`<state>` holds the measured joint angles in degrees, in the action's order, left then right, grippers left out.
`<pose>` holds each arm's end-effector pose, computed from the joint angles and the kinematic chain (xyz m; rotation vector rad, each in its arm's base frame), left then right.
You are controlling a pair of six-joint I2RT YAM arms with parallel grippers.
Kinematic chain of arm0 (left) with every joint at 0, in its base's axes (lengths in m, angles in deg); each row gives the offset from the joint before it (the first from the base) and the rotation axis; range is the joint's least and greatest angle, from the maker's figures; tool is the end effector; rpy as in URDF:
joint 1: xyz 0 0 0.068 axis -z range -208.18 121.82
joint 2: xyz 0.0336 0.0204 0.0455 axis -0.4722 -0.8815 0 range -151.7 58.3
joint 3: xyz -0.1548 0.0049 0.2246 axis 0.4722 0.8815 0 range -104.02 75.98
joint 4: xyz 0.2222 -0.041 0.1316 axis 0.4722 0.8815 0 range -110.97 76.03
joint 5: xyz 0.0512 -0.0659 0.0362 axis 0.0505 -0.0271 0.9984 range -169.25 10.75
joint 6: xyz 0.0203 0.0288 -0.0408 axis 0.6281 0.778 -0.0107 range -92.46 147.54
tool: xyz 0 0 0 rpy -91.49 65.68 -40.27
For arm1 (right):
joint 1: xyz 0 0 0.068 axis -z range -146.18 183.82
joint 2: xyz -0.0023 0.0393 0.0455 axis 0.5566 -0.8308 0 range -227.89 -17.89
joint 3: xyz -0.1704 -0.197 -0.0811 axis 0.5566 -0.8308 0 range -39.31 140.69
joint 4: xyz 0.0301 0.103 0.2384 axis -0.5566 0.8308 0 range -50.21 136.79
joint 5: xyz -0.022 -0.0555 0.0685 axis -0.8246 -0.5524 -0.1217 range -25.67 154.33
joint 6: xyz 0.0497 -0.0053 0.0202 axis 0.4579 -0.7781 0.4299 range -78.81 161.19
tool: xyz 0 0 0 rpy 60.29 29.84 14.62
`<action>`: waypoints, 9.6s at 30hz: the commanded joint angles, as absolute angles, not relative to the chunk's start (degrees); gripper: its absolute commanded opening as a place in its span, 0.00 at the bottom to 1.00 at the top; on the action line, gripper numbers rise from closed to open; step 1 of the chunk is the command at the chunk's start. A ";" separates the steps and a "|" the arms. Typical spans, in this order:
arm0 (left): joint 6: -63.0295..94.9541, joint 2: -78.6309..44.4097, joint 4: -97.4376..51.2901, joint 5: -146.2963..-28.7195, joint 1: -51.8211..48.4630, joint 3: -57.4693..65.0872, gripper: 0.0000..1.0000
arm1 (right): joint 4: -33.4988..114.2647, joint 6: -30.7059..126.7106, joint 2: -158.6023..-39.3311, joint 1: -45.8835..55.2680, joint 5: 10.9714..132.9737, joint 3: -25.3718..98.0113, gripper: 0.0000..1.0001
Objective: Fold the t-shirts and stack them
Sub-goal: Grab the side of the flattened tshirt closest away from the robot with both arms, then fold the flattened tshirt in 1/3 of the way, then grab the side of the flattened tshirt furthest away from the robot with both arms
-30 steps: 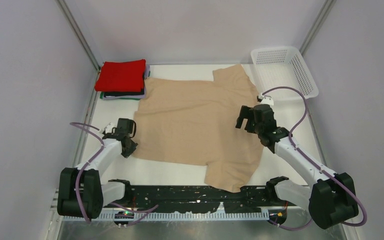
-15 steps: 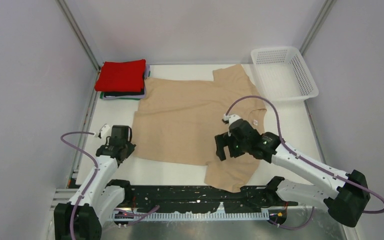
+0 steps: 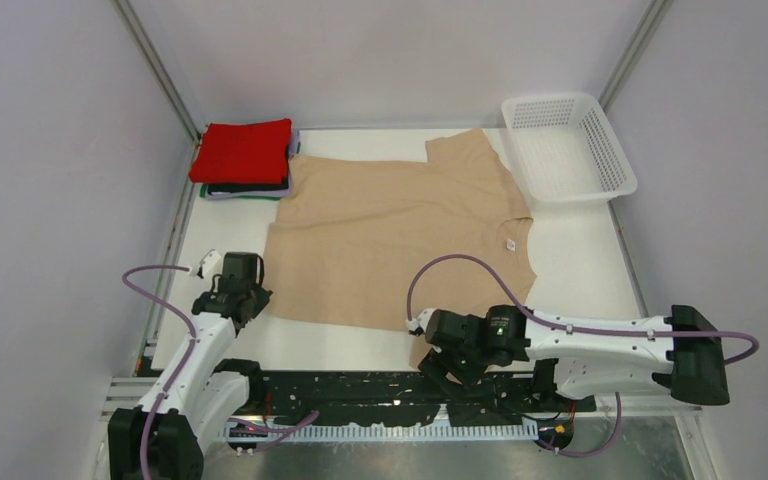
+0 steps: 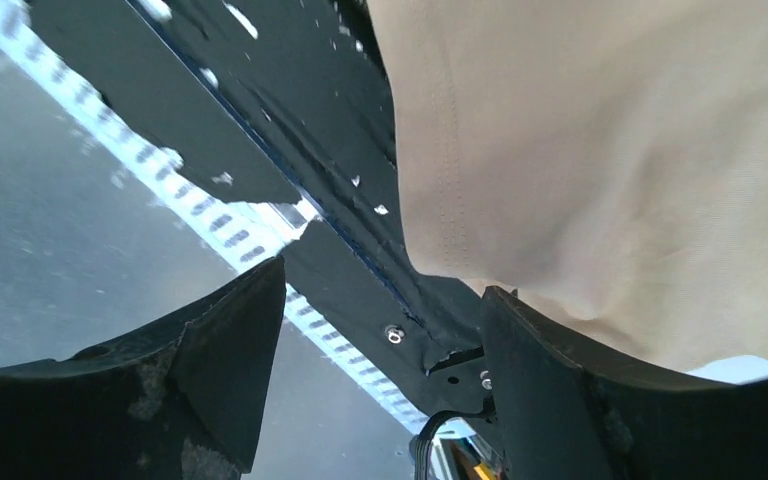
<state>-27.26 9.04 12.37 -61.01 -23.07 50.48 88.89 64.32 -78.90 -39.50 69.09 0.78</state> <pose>0.1551 -0.0027 0.1792 -1.1539 2.2110 -0.0208 0.0487 0.1729 0.2101 -1.2640 2.6483 0.4665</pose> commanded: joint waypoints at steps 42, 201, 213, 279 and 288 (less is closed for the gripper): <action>-35.71 35.56 34.66 -67.16 -23.11 53.82 0.00 | 98.02 63.46 -82.72 -46.33 61.09 5.44 0.05; -24.00 7.61 13.59 -79.89 -10.17 43.70 1.00 | 66.27 59.12 -92.44 4.38 50.35 1.08 0.96; -15.68 -26.08 0.12 -73.47 -23.79 20.09 1.00 | 54.71 57.07 -81.54 4.42 52.40 -0.41 0.95; -20.60 -53.23 14.35 -71.47 -21.33 -9.01 1.00 | 57.61 68.11 -95.90 19.73 55.16 -4.59 0.95; -21.34 -55.89 13.66 -74.53 -19.71 -9.50 1.00 | 59.89 66.82 -90.73 21.34 55.61 -6.61 0.95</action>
